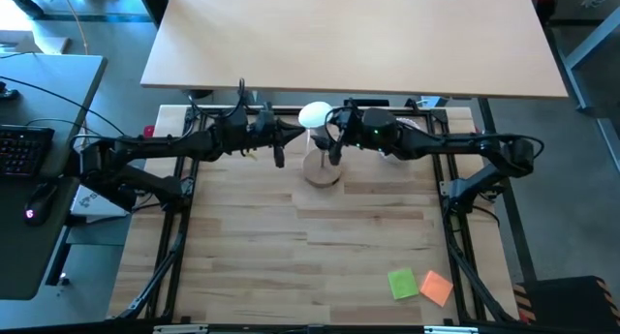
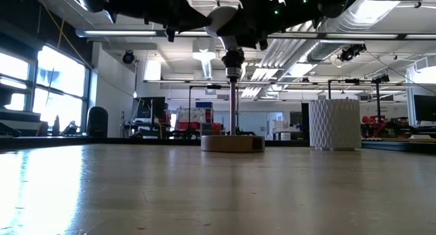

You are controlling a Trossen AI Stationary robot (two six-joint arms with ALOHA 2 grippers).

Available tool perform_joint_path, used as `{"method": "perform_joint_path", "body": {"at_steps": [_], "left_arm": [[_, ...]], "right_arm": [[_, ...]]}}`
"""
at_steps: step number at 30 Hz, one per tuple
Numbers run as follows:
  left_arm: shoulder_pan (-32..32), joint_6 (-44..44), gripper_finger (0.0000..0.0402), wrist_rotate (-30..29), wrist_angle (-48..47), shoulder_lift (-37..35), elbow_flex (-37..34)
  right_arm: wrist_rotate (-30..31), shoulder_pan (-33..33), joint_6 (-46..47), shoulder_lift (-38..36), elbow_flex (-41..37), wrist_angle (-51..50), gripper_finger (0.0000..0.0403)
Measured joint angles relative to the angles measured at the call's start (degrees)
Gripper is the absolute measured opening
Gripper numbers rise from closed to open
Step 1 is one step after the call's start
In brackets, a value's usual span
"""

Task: Screw lightbulb
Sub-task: Insert the lightbulb into the lamp

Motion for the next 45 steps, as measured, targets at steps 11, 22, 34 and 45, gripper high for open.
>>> {"method": "perform_joint_path", "body": {"at_steps": [11,22,34,45], "left_arm": [[-1.18,1.02,0.0,-0.93,1.1,1.35,0.02],[-1.51,1.42,0.0,-1.85,0.93,1.36,0.02],[-1.51,1.0,0.0,-2.65,2.2,1.35,0.02],[-1.51,0.96,0.0,-2.65,2.17,1.36,0.02]], "right_arm": [[1.24,0.37,-0.17,-0.7,-1.65,1.15,0.0151],[2.16,0.13,3.2,-3.33,-13.85,23.26,0.0151],[-0.74,-1.17,5.27,-2.52,-13.89,25.67,0.0151],[-2.15,-1.9,6.92,3.02,-13.81,30.96,0.0151]]}}
